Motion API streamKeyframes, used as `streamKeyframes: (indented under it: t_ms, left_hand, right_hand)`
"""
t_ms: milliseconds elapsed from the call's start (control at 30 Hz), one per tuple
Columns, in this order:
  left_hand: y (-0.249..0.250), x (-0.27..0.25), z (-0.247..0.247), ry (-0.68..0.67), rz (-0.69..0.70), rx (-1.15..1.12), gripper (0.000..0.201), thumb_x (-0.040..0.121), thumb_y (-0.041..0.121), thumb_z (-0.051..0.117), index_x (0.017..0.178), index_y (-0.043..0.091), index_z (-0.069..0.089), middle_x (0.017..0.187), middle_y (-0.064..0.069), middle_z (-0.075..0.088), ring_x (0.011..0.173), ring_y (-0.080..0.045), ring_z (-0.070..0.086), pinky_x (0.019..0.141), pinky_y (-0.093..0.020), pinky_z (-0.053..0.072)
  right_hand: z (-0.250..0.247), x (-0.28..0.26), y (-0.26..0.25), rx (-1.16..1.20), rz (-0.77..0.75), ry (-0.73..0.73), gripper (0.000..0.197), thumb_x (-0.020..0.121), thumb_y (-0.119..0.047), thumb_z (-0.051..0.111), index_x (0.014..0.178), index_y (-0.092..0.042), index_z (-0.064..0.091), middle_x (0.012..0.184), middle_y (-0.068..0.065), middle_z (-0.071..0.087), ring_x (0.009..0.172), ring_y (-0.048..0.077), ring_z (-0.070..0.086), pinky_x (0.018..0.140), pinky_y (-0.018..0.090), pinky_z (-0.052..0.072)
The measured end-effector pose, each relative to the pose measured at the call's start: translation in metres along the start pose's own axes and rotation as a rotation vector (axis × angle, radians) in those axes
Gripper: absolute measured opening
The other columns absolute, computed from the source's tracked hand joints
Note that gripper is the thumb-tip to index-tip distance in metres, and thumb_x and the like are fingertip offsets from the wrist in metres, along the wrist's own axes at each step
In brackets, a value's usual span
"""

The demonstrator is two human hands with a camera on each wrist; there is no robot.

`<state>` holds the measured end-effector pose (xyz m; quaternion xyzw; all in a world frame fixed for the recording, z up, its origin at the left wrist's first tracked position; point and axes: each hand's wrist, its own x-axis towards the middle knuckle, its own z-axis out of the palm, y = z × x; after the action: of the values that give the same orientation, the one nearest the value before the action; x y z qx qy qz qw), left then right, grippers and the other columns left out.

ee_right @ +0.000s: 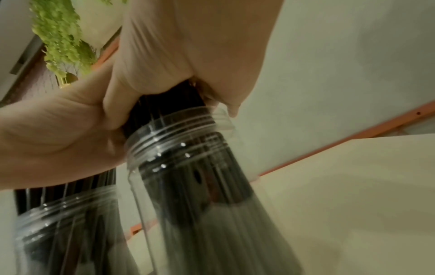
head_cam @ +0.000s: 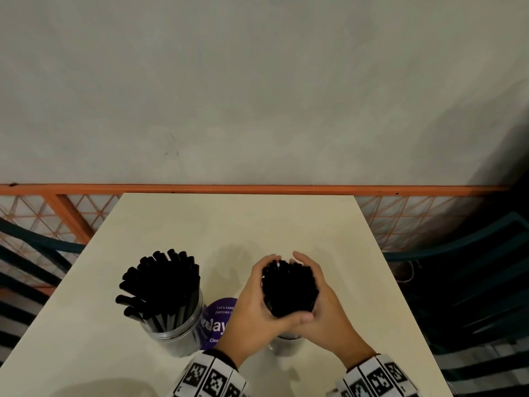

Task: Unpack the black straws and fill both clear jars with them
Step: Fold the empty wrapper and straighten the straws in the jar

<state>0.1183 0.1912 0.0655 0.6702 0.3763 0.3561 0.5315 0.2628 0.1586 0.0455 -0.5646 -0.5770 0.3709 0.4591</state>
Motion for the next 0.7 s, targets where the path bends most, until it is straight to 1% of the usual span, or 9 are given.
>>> streamKeyframes:
  t_ms: [67,167,233,267,333,433,500,600,700]
  left_hand:
    - [-0.006,-0.001,-0.006,-0.061,-0.049,-0.042,0.104,0.045,0.041,0.087,0.125,0.052,0.021,0.124,0.026,0.045,0.116,0.013,0.044,0.096,-0.010,0.039]
    - [-0.008,0.001,-0.009,-0.138,-0.060,-0.023,0.110,0.043,0.035,0.087,0.127,0.052,0.017,0.124,0.027,0.047,0.119,0.011,0.043,0.096,-0.008,0.037]
    - [-0.008,0.004,-0.007,-0.155,-0.054,-0.007,0.110,0.047,0.034,0.087,0.132,0.047,0.017,0.124,0.032,0.047,0.120,0.012,0.041,0.100,-0.010,0.036]
    - [-0.008,0.005,-0.005,-0.153,-0.051,0.003,0.106,0.051,0.032,0.087,0.134,0.041,0.021,0.123,0.031,0.048,0.120,0.011,0.041,0.103,-0.013,0.036]
    - [-0.006,0.008,0.001,-0.125,-0.038,0.020,0.093,0.057,0.031,0.084,0.133,0.033,0.030,0.123,0.024,0.051,0.119,0.008,0.044,0.105,-0.020,0.038]
    - [-0.001,0.008,0.009,-0.001,0.011,0.009,0.077,0.058,0.036,0.081,0.124,0.033,0.042,0.117,0.020,0.056,0.115,0.003,0.051,0.099,-0.023,0.044]
    - [0.000,0.009,0.012,0.072,0.016,-0.010,0.069,0.056,0.037,0.081,0.115,0.036,0.046,0.109,0.022,0.059,0.110,0.002,0.054,0.092,-0.018,0.046]
    - [-0.006,0.010,0.012,0.069,-0.006,0.038,0.068,0.054,0.040,0.083,0.111,0.040,0.047,0.107,0.022,0.060,0.106,0.006,0.055,0.087,-0.012,0.046]
    - [-0.014,0.008,0.013,0.060,-0.061,0.056,0.068,0.053,0.040,0.084,0.110,0.041,0.047,0.108,0.017,0.061,0.104,0.008,0.055,0.085,-0.009,0.045]
  right_hand:
    - [-0.003,-0.004,0.006,-0.027,0.011,-0.016,0.101,0.052,-0.034,0.088,0.133,-0.044,0.027,0.133,-0.009,0.045,0.123,0.005,0.048,0.099,0.022,0.045]
    - [-0.002,-0.006,0.007,-0.105,-0.020,0.007,0.092,0.057,-0.051,0.080,0.133,-0.035,0.032,0.131,-0.013,0.047,0.124,0.001,0.044,0.107,0.021,0.037]
    - [0.003,-0.002,0.007,-0.173,-0.062,0.002,0.082,0.061,-0.056,0.075,0.131,-0.035,0.036,0.126,-0.025,0.047,0.124,0.000,0.044,0.112,0.043,0.033]
    - [0.006,0.001,0.006,-0.187,-0.070,0.008,0.075,0.063,-0.055,0.074,0.127,-0.042,0.037,0.123,-0.029,0.048,0.122,0.001,0.046,0.110,0.053,0.031]
    - [0.008,0.006,0.005,-0.227,-0.072,0.020,0.061,0.064,-0.052,0.071,0.112,-0.061,0.035,0.111,-0.031,0.049,0.114,-0.003,0.047,0.107,0.060,0.029]
    - [0.010,0.012,-0.001,-0.315,-0.089,0.024,0.043,0.068,-0.055,0.059,0.099,-0.068,0.033,0.101,-0.033,0.045,0.103,-0.014,0.042,0.109,0.056,0.027]
    - [0.009,0.014,-0.002,-0.297,-0.099,0.034,0.037,0.070,-0.064,0.055,0.101,-0.067,0.034,0.104,-0.029,0.050,0.105,-0.013,0.045,0.117,0.049,0.014]
    - [0.010,0.010,0.001,-0.300,-0.075,0.030,0.053,0.064,-0.074,0.052,0.108,-0.074,0.023,0.113,-0.032,0.046,0.117,-0.011,0.041,0.119,0.033,-0.011]
    - [0.013,0.004,0.009,-0.269,-0.046,0.036,0.059,0.060,-0.062,0.062,0.111,-0.068,0.032,0.117,-0.034,0.044,0.121,-0.016,0.035,0.116,0.026,-0.017]
